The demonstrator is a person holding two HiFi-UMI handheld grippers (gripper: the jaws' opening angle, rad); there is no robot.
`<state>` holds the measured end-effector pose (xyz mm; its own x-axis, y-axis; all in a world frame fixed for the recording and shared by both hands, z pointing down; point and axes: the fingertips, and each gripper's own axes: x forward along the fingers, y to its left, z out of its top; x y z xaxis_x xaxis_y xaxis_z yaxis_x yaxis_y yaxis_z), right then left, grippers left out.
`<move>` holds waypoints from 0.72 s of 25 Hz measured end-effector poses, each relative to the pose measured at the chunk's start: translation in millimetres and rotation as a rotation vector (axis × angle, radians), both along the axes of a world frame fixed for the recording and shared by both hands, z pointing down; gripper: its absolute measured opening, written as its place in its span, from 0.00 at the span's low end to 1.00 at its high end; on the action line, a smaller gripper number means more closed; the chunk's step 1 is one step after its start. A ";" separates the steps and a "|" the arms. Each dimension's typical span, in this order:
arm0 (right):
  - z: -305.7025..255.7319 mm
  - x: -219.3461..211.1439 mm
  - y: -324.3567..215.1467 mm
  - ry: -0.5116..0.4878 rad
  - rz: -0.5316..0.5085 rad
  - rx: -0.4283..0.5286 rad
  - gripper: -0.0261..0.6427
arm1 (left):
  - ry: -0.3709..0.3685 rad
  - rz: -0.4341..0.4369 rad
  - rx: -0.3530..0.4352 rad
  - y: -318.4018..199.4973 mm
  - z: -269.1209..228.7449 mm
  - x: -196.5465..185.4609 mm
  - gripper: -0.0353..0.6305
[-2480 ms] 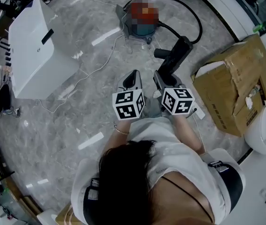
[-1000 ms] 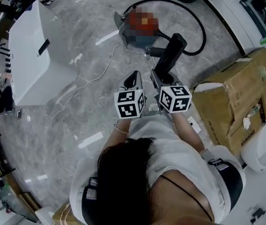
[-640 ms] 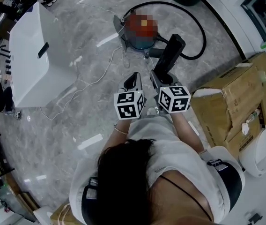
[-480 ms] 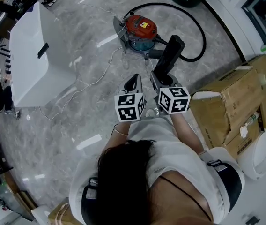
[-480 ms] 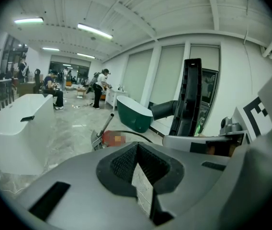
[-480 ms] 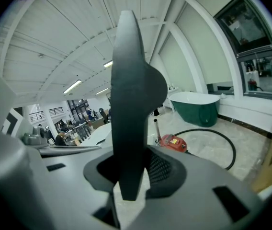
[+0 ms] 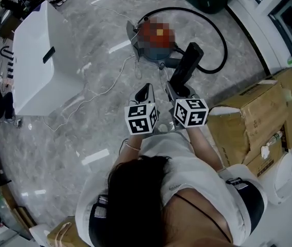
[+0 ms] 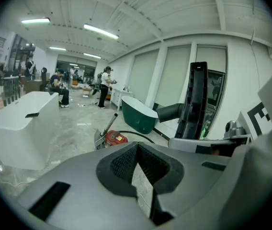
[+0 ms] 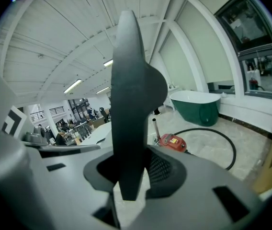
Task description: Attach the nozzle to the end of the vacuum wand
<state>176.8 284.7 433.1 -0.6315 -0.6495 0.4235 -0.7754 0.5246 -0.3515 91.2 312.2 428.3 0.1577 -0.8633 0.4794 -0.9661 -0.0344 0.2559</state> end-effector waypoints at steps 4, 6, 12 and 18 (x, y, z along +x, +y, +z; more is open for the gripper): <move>-0.6 -1.0 0.0 0.012 -0.003 -0.007 0.22 | 0.013 -0.002 -0.007 0.9 1.4 0.1 0.06; 0.2 1.2 1.8 0.026 -0.011 -0.012 0.22 | 0.023 -0.006 -0.013 1.4 3.9 2.1 0.06; 10.9 0.6 -4.0 0.044 -0.016 -0.046 0.22 | 0.033 -0.005 -0.017 -6.7 10.2 -1.8 0.06; 12.7 -11.9 -20.0 0.051 -0.013 -0.041 0.22 | -0.009 0.012 -0.003 -26.4 13.6 -19.7 0.06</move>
<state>164.8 264.6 445.8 -0.6165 -0.6233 0.4812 -0.7862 0.5206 -0.3329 71.5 285.8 441.9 0.1636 -0.8600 0.4834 -0.9679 -0.0450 0.2474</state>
